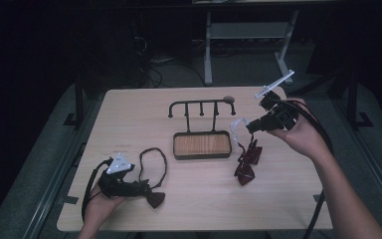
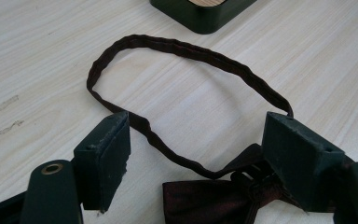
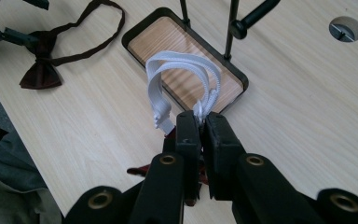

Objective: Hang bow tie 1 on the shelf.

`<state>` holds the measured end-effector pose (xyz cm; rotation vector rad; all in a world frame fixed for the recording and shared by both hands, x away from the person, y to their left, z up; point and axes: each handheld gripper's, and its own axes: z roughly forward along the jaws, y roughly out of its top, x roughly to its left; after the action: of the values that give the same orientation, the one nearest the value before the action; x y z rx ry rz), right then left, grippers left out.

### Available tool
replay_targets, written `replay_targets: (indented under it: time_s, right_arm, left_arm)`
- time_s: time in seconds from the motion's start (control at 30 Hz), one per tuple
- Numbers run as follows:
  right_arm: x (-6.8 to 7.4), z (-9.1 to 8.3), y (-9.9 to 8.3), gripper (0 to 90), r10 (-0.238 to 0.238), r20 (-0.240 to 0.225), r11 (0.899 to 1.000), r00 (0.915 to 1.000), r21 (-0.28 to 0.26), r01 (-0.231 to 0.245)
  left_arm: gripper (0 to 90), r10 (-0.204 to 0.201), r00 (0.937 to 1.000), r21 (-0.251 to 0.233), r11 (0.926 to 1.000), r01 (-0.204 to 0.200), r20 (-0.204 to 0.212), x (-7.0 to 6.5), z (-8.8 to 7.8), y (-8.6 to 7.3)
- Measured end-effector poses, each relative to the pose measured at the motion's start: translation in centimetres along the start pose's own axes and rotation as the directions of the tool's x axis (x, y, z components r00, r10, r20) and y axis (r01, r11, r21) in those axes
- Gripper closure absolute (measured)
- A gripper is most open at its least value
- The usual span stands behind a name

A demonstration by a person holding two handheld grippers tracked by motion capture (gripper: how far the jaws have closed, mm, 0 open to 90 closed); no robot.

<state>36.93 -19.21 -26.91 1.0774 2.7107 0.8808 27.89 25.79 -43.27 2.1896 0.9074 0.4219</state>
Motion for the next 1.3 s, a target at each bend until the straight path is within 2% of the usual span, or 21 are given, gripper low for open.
replay_targets:
  time_s: [0.4,0.83,1.3]
  right_arm:
    - [0.0,-0.6,1.0,85.5,-0.004,0.015,1.000,0.9999,-0.015,0.005]
    - [0.3,-1.4,2.1,85.6,-0.024,0.031,0.999,0.9992,-0.026,0.025]
    - [-0.1,-1.2,3.2,85.6,-0.018,0.039,1.000,0.9991,-0.025,0.019]
  left_arm:
    - [24.3,-0.009,1.0000,0.003,1.0000,0.009,0.002,0.0,0.0,0.0]
    - [24.3,0.001,1.0000,0.012,0.9999,-0.002,0.006,0.0,0.0,0.0]
    - [24.2,0.006,1.0000,0.016,0.9999,-0.006,0.007,0.0,0.1,0.1]
